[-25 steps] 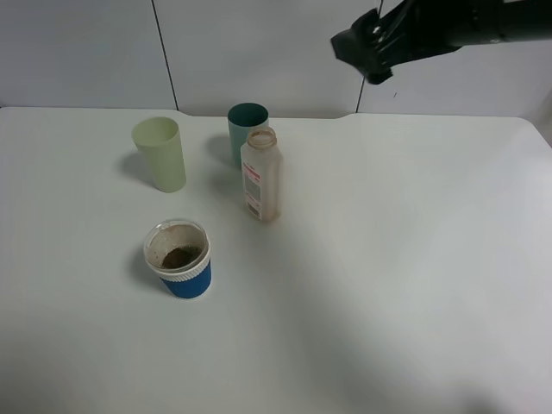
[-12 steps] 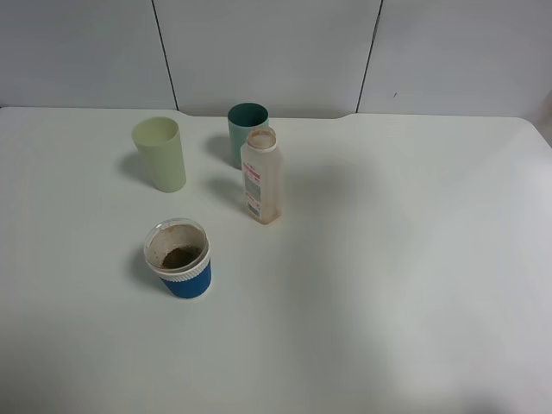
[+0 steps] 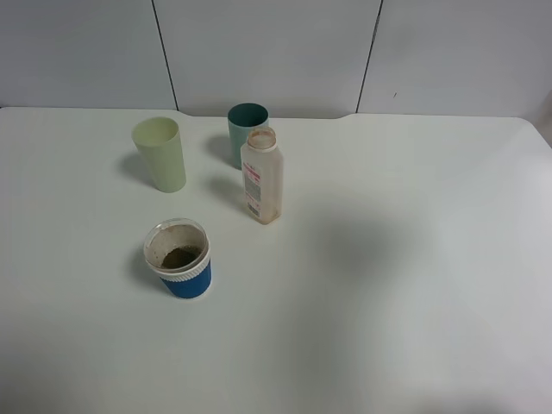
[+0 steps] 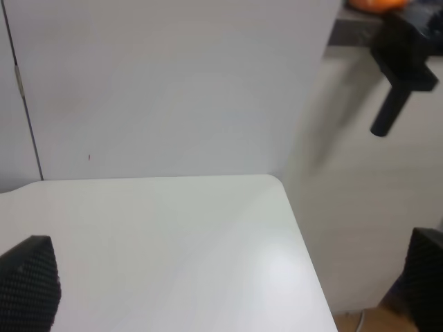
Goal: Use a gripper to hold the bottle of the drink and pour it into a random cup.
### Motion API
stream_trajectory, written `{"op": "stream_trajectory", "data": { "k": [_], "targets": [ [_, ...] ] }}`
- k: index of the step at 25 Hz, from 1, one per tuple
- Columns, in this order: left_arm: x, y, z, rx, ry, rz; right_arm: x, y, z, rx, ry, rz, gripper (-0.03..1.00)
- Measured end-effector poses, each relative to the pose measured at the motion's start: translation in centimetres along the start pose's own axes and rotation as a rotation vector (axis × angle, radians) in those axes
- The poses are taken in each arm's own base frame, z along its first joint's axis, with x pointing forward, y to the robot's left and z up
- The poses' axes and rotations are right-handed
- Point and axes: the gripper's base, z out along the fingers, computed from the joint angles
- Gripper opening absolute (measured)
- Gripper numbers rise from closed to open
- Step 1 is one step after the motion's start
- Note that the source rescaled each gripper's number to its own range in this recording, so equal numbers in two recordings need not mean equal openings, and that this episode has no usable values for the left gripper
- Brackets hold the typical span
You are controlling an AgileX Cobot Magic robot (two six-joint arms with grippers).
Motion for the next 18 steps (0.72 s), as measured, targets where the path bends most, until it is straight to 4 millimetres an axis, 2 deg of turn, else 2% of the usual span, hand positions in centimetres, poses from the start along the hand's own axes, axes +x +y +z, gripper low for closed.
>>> {"op": "stream_trajectory", "data": {
  "k": [7, 18],
  "targets": [
    [0.0, 0.0, 0.0, 0.000, 0.000, 0.000, 2.4, -1.1, -6.5, 0.037, -0.061, -0.004, 1.00],
    [0.0, 0.0, 0.0, 0.000, 0.000, 0.000, 6.0, -1.6, -12.5, 0.030, -0.166, 0.055, 1.00]
  ]
}}
